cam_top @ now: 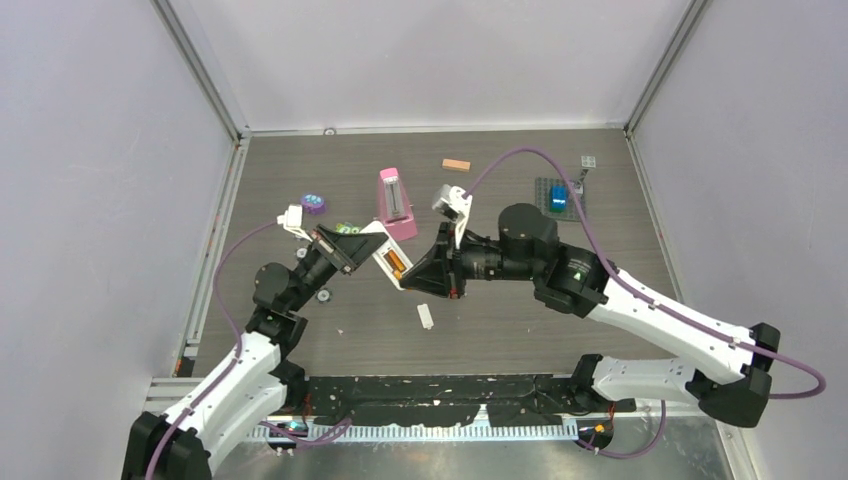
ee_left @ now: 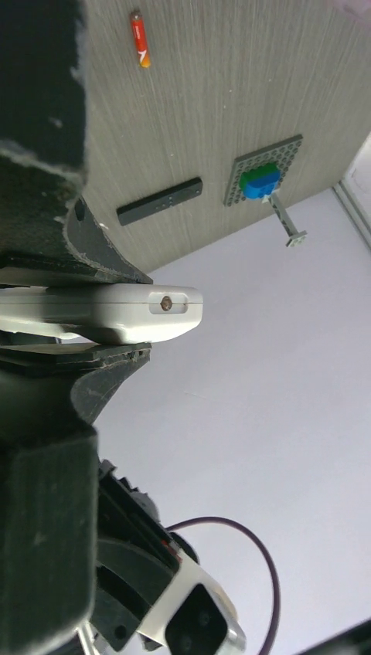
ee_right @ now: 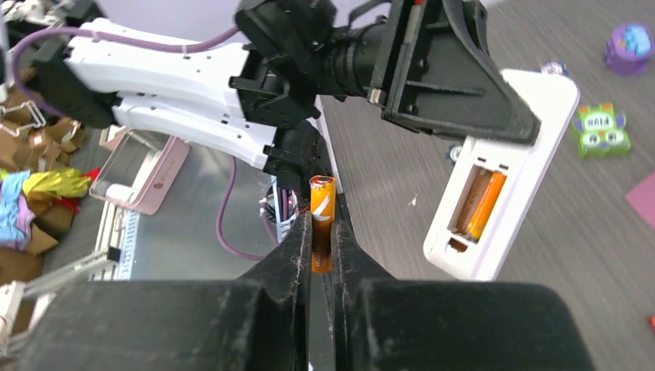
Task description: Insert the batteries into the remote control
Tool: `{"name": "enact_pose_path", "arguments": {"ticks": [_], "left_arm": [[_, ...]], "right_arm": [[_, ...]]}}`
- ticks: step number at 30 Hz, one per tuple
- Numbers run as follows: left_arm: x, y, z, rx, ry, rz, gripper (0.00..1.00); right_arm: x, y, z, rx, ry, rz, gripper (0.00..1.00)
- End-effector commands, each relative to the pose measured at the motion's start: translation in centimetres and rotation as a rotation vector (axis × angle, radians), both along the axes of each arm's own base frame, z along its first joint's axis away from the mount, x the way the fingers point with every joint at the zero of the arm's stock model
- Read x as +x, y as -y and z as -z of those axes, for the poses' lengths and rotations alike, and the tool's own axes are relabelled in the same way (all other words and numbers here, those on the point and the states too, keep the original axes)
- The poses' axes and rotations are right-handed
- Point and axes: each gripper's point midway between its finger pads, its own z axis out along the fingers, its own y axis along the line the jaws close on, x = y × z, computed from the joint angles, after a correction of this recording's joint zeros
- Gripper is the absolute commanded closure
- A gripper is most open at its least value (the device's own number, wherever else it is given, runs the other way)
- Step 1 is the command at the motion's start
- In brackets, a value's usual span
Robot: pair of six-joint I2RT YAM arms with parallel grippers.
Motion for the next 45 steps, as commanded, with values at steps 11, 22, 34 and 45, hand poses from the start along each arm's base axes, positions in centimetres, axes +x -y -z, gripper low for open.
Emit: {"name": "enact_pose_path", "arguments": {"ticks": [11, 22, 34, 45], "left_arm": [[0.5, -0.2, -0.3, -0.138, -0.07, -0.001, 1.0], [-0.1, 0.2, 0.9, -0.13, -0.087, 0.039, 1.0], [0.3, 0.4, 0.6, -0.124, -0.098, 0.041, 1.0], [1.0, 0.7, 0.8, -0.13, -0.133, 0.045, 1.0]], "right_arm": [[4.9, -1.8, 4.9, -0.285, -0.19, 0.36, 0.91], [6.2, -2.8, 6.2, -0.346, -0.197, 0.403, 0.9], [7.3, -2.4, 7.7, -0.402, -0.195, 0.468, 0.85], [7.3, -3.0, 8.4, -0.426, -0.186, 0.444, 0.8]]}}
